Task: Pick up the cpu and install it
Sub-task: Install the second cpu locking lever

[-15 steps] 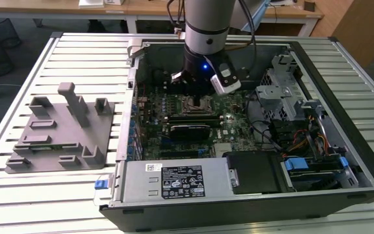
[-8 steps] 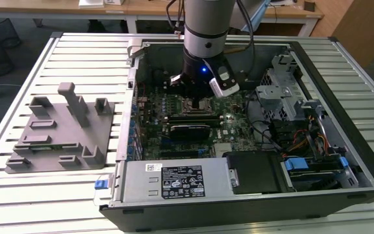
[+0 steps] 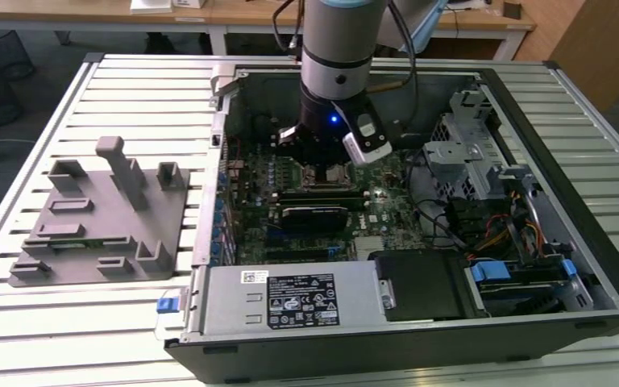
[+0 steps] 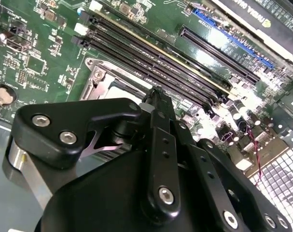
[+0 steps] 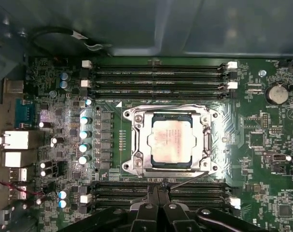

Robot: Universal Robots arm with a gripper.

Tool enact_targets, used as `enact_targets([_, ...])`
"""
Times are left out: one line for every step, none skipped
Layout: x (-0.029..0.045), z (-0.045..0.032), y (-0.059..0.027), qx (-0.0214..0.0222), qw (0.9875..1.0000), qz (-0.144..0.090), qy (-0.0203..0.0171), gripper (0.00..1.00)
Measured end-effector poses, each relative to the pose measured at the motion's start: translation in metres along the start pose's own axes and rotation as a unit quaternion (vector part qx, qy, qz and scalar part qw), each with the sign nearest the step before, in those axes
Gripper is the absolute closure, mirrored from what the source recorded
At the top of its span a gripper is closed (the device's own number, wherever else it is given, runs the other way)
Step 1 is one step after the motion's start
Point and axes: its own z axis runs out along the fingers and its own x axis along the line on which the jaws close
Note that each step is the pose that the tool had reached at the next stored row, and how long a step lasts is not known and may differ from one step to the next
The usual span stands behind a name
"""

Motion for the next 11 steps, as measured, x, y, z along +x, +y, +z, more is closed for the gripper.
enact_targets([0.0000,0.0012,-0.0001,0.0000,1.0000,0.000,0.0003,0.89])
enact_targets([0.0000,0.0028,-0.0002,0.0000,1.0000,0.000,0.0008,0.89])
enact_targets([0.0000,0.0045,-0.0003,0.0000,1.0000,0.000,0.0014,0.89])
enact_targets([0.0000,0.0071,-0.0004,0.0001,1.0000,0.000,0.0024,0.89])
enact_targets([0.0000,0.0082,-0.0005,0.0001,1.0000,0.000,0.0029,0.89])
enact_targets([0.0000,0.0090,-0.0005,0.0000,1.0000,0.000,0.0034,0.89])
enact_targets([0.0000,0.0096,-0.0005,0.0001,1.0000,0.000,0.0037,0.89])
enact_targets([0.0000,0.0098,-0.0006,0.0001,1.0000,0.000,0.0039,0.89])
enact_targets([0.0000,0.0098,-0.0006,0.0001,1.0000,0.000,0.0041,0.89])
enact_targets([0.0000,0.0098,-0.0006,0.0000,1.0000,0.000,0.0041,0.89])
enact_targets([0.0000,0.0100,-0.0006,-0.0002,1.0000,0.000,0.0040,0.89])
